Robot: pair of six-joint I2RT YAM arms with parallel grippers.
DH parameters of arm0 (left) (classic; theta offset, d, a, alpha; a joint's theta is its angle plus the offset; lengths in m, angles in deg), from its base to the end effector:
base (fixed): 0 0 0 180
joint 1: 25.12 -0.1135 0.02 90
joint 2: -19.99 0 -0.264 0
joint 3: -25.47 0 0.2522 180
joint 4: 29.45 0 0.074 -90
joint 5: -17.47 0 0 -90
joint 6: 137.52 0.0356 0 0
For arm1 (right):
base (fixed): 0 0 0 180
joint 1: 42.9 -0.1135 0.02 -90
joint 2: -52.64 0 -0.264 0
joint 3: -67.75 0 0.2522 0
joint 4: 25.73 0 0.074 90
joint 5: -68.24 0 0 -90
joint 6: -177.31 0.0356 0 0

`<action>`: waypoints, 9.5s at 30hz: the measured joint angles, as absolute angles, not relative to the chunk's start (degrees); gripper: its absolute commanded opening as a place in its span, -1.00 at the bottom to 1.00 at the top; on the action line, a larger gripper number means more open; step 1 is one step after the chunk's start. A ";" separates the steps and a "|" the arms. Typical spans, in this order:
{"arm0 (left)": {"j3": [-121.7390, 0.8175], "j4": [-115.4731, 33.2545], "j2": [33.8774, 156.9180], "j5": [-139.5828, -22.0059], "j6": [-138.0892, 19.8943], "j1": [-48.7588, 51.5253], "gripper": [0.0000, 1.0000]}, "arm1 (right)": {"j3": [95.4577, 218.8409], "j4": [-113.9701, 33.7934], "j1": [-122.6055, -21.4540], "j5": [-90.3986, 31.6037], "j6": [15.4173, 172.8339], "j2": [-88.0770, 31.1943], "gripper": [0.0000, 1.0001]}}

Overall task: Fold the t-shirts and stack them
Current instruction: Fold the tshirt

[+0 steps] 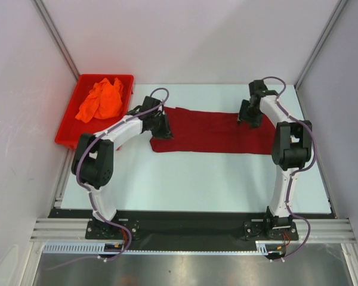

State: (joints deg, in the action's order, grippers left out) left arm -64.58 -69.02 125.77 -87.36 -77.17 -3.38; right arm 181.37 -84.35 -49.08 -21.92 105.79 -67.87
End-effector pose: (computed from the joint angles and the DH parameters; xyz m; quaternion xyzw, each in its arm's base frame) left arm 0.3647 -0.1552 0.2100 -0.0269 0.9469 -0.2392 0.2131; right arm 0.4472 0.0485 0.2110 0.1044 0.9717 0.0466 0.2069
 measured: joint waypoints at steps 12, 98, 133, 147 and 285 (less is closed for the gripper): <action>-77.65 -77.47 134.58 -72.78 -84.45 0.93 -0.42 | 181.26 -89.45 -46.54 -14.49 100.06 -67.87 0.43; -118.96 -81.56 166.49 -87.91 -62.41 -10.61 0.00 | 144.54 -79.26 -81.21 -13.86 125.96 -48.70 0.52; -105.02 -81.17 151.10 -65.75 -77.56 9.30 -0.59 | 152.21 -87.11 -63.44 -22.58 109.07 -43.04 -0.11; -108.84 -82.92 160.30 -62.53 -84.10 8.36 -0.47 | 141.79 -80.03 -64.68 -17.99 112.04 -46.49 -0.10; -5.81 -46.74 83.23 -73.81 -134.54 41.03 0.11 | 124.34 -78.13 -47.74 -52.15 110.80 -30.34 0.13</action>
State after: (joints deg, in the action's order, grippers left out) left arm -5.81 -46.74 83.23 -73.81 -134.54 41.03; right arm 124.34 -78.13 -47.74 -52.15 110.80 -30.34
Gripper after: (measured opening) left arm 0.561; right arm 0.564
